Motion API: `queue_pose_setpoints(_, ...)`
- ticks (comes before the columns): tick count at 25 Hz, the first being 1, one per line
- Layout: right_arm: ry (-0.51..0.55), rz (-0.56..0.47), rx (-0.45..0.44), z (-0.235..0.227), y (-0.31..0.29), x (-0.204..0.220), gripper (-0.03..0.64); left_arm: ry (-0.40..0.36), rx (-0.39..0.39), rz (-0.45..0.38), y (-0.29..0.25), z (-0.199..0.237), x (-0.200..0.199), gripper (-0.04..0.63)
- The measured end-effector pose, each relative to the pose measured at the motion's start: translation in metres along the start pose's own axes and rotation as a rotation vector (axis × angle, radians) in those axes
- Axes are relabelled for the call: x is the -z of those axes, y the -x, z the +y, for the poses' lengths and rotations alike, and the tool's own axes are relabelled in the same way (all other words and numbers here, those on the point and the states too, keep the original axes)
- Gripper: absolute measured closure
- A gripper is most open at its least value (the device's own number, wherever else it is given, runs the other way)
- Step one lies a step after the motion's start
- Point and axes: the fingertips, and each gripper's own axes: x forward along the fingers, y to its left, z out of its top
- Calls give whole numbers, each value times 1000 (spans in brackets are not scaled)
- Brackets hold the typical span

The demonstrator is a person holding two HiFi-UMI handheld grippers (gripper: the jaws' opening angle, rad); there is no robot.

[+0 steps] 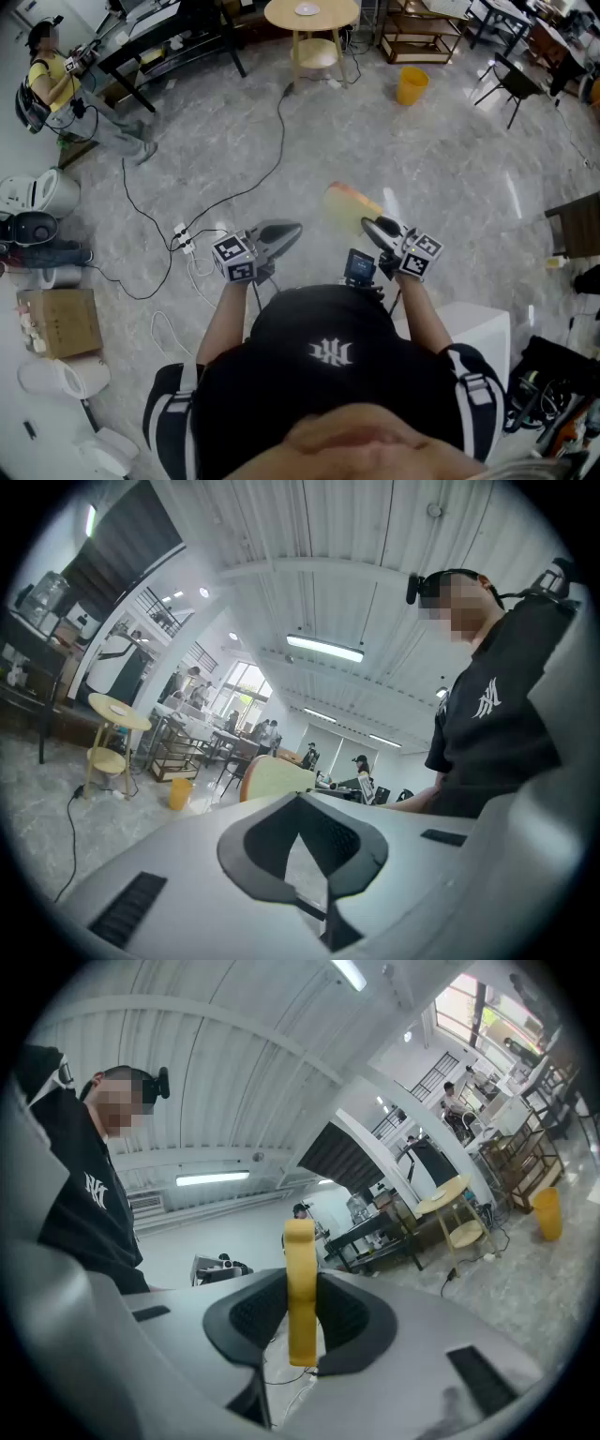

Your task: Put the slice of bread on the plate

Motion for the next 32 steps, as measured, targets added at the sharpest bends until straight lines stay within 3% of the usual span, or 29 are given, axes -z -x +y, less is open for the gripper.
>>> queue_pose_setpoints(5,31,50,24,-3,7,16,534,17,-15,60,-13,2,21,589)
queue_pose_setpoints(12,20,66,39,-12,12,25,532,20,-10,18,-16,-6,19,589)
queue_pose_setpoints(18,17,68,38,-8,6,24,531,19,-71,-25,1,0,20,589)
queue_pose_setpoints(32,21,67,36,-26,16,15,531,27,-90,-10,-20,4,22,591)
